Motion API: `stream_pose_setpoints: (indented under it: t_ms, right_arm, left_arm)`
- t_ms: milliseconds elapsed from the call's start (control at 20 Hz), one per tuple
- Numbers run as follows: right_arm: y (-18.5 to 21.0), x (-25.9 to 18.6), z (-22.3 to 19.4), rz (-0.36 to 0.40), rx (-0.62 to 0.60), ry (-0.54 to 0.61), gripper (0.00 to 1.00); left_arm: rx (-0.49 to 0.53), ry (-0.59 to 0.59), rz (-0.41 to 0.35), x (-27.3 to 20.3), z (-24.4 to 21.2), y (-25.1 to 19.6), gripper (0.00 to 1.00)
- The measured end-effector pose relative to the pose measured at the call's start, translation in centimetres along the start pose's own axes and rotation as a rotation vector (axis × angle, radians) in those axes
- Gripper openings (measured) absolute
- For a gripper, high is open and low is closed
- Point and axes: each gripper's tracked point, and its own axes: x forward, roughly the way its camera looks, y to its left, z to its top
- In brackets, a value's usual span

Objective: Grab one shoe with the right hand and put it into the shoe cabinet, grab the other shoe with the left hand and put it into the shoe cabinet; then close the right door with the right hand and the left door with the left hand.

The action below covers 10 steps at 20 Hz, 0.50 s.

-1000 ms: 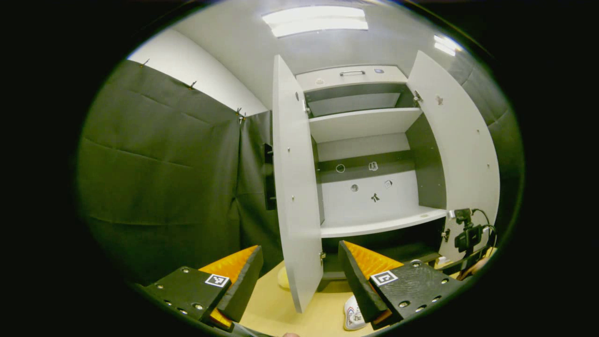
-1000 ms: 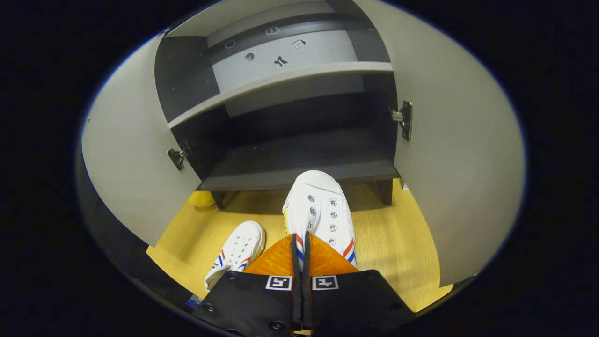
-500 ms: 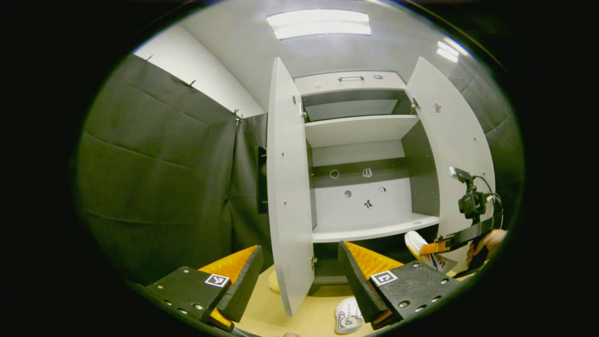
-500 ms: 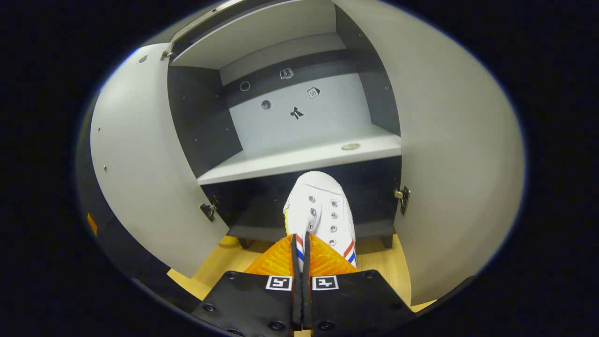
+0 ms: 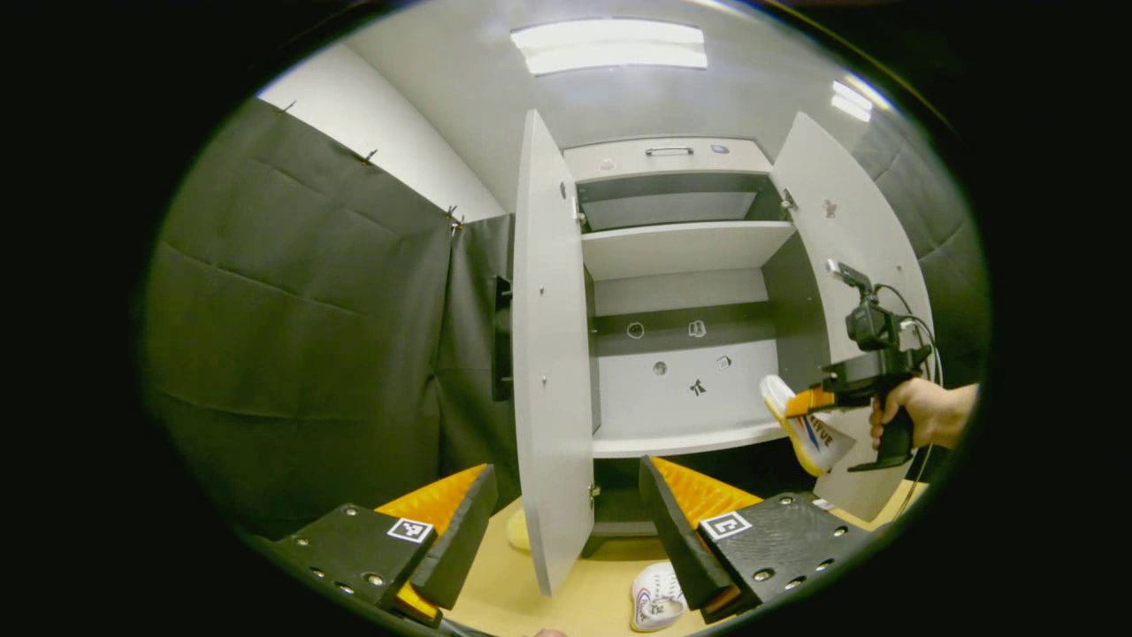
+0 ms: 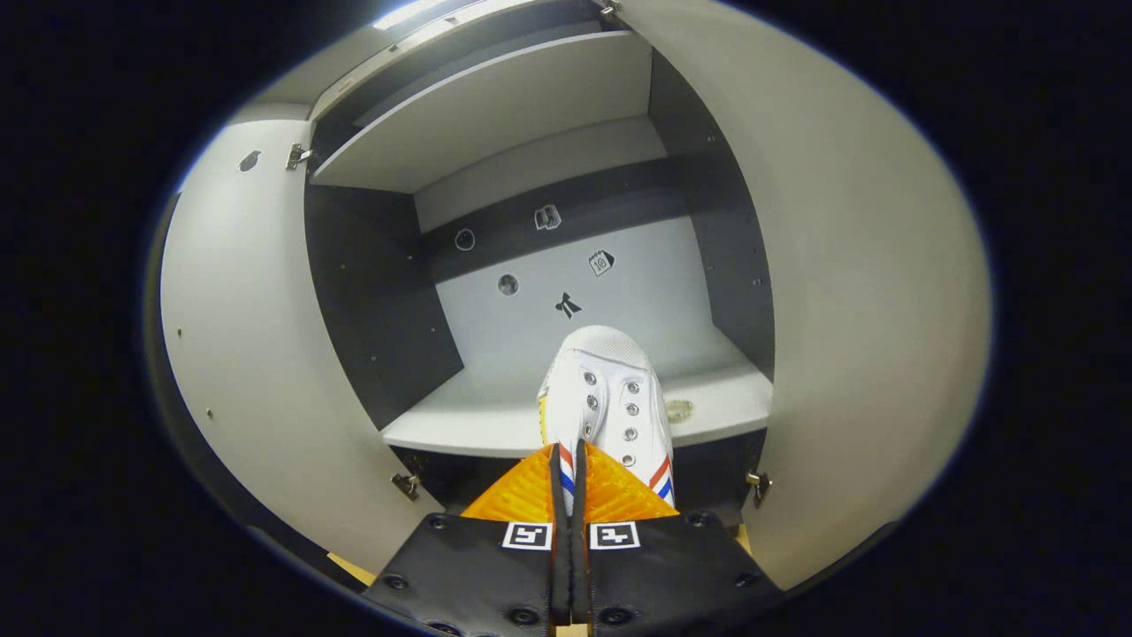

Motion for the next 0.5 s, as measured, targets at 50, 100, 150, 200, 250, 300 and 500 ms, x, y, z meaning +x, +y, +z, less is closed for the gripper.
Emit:
stream_pose_setpoints:
  t_ms: [50,100,150,200,250,300,500]
  right_arm:
    - [0.0,0.8,1.1,-0.002,-0.002,-0.013,0.01]
    - [0.1,1.6,2.1,-0.004,-0.003,-0.025,0.01]
    - [0.1,2.4,2.9,-0.007,-0.001,-0.034,0.01]
    - [0.0,3.3,3.7,-0.01,0.003,-0.042,0.0]
    - [0.0,4.2,4.5,-0.017,0.007,-0.05,0.0]
    - [-0.2,5.0,5.1,-0.026,0.008,-0.053,0.06]
    - [-1.1,8.6,6.3,-0.068,-0.021,-0.055,0.01]
  left_arm:
    - [0.0,0.002,0.003,0.0,-0.1,0.1,0.94]
    - [0.0,0.004,0.008,0.1,-0.2,0.2,0.93]
    - [0.0,0.006,0.014,0.2,-0.4,0.3,0.93]
    - [-0.001,0.009,0.02,0.2,-0.4,0.4,0.93]
    - [-0.001,0.011,0.027,0.2,-0.6,0.6,0.94]
    - [-0.002,0.014,0.033,0.2,-0.7,0.8,0.93]
    - [0.005,0.022,0.057,-0.8,-0.9,1.8,0.94]
